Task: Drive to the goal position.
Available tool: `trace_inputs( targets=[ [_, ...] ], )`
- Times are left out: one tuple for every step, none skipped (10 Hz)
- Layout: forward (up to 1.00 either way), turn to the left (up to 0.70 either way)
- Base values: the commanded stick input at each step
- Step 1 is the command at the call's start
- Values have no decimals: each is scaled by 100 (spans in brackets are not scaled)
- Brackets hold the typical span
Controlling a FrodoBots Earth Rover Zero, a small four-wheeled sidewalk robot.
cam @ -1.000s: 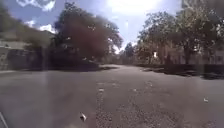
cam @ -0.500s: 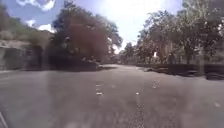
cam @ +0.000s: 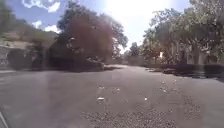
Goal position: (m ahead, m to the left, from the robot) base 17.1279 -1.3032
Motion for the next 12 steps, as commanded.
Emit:
trace_inputs(
  targets=[
    [50,0],
    [50,0],
    [50,0],
    [50,0],
    [50,0],
    [50,0],
    [50,0],
    [50,0],
    [50,0],
    [50,0],
    [50,0],
    [50,0]
  ],
)
